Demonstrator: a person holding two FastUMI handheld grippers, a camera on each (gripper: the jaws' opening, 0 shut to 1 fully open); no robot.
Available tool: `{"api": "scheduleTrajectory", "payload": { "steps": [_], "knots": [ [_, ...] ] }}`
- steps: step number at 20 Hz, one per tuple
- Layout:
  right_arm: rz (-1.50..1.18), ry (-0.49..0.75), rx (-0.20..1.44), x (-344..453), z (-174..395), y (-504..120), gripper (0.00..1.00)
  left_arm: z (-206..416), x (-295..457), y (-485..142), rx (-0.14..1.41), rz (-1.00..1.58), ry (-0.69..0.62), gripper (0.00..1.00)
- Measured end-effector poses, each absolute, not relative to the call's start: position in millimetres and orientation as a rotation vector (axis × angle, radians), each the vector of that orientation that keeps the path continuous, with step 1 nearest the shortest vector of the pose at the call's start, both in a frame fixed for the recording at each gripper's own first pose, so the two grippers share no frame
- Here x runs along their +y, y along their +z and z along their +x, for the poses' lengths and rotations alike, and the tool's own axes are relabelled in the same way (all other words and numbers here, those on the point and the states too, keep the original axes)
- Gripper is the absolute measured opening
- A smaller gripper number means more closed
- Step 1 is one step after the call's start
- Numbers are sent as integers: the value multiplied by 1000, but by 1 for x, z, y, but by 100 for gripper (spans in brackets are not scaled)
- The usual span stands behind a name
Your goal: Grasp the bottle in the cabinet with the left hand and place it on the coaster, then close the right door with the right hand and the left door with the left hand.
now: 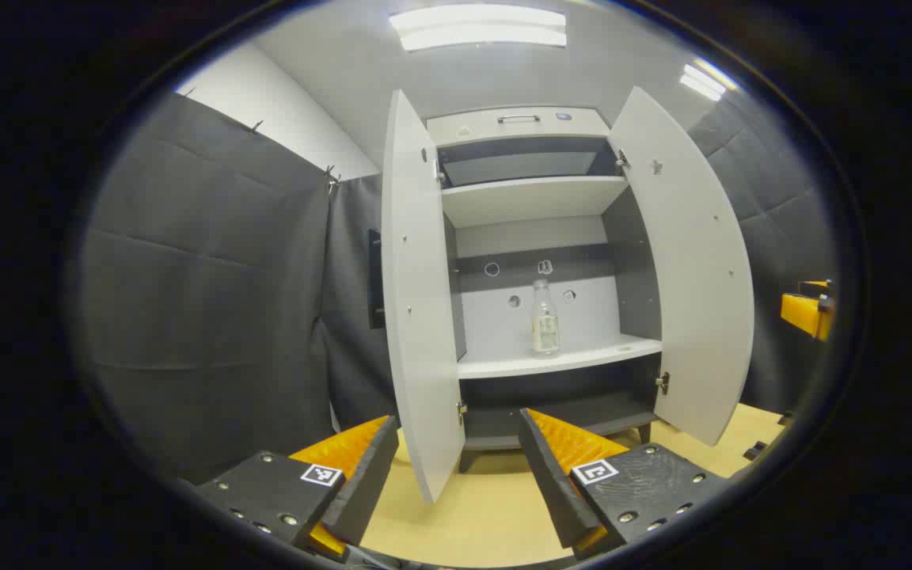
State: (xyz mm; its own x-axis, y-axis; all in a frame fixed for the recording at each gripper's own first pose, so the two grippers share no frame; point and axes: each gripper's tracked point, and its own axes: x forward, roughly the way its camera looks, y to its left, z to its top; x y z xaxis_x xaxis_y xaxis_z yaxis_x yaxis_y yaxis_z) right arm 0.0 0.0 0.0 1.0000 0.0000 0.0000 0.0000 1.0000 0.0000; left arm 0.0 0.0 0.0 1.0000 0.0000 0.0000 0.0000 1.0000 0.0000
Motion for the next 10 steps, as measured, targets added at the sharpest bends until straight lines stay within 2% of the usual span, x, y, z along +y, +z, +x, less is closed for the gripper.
{"api": "scheduleTrajectory", "payload": {
  "steps": [1,4,5,10],
  "knots": [
    [0,1,4,0,1,-1,96,0,0,1,-1,3,2,90],
    [-5,1,9,-3,3,-1,98,2,-3,3,-10,-2,0,90],
    [-4,2,7,-5,3,-1,95,2,-4,4,-10,-4,-2,90],
    [-1,11,5,-8,5,2,98,3,-5,10,-14,6,8,90]
  ]
}}
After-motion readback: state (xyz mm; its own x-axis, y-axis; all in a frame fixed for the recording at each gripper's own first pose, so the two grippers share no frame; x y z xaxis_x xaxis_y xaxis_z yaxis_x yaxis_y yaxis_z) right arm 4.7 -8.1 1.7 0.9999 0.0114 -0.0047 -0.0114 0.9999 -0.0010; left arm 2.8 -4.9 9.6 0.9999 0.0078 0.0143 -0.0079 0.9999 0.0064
